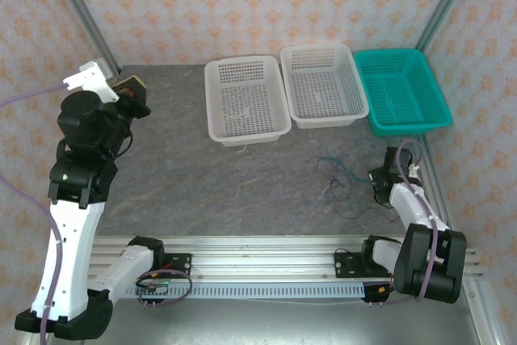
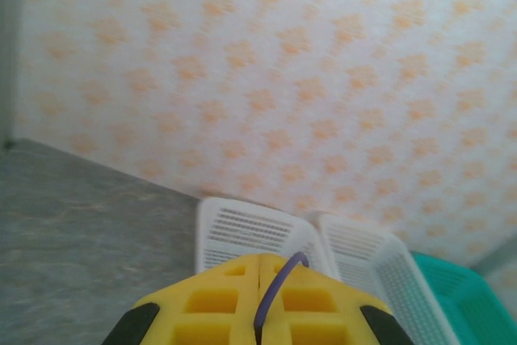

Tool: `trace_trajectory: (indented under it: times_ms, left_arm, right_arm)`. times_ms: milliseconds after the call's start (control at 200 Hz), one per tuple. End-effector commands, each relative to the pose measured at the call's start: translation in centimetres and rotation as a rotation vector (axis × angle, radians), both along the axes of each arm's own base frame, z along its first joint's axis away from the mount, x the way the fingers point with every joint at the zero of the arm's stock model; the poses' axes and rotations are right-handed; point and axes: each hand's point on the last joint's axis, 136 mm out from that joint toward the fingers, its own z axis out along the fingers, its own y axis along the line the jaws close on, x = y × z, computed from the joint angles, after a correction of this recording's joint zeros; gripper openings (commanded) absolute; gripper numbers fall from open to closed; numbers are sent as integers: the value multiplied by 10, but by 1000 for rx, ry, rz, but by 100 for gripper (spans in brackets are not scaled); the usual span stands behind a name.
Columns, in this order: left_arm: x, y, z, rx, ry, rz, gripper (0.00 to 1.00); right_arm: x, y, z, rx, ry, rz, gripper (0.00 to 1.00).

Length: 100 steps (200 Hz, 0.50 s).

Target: Untangle the cables

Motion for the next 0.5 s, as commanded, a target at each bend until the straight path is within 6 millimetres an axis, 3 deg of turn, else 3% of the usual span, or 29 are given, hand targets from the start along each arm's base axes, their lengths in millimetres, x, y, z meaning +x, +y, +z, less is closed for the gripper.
trace_trajectory:
  times_ms: [0, 140, 315, 495]
  left_arm:
    - [9, -35, 33, -74, -90, -199, 0]
    - [19, -52, 67, -124, -184, -283, 0]
    - [41, -96, 112, -149, -272, -393, 0]
    - [88, -143, 145, -194, -337, -465, 0]
  right_arm:
    - [19, 30, 25, 63, -141, 148, 7]
    - [11, 48, 42, 62, -180, 213, 5]
    - [3, 59, 53, 107, -231, 201, 4]
    - [-2, 65, 56, 130, -244, 219, 4]
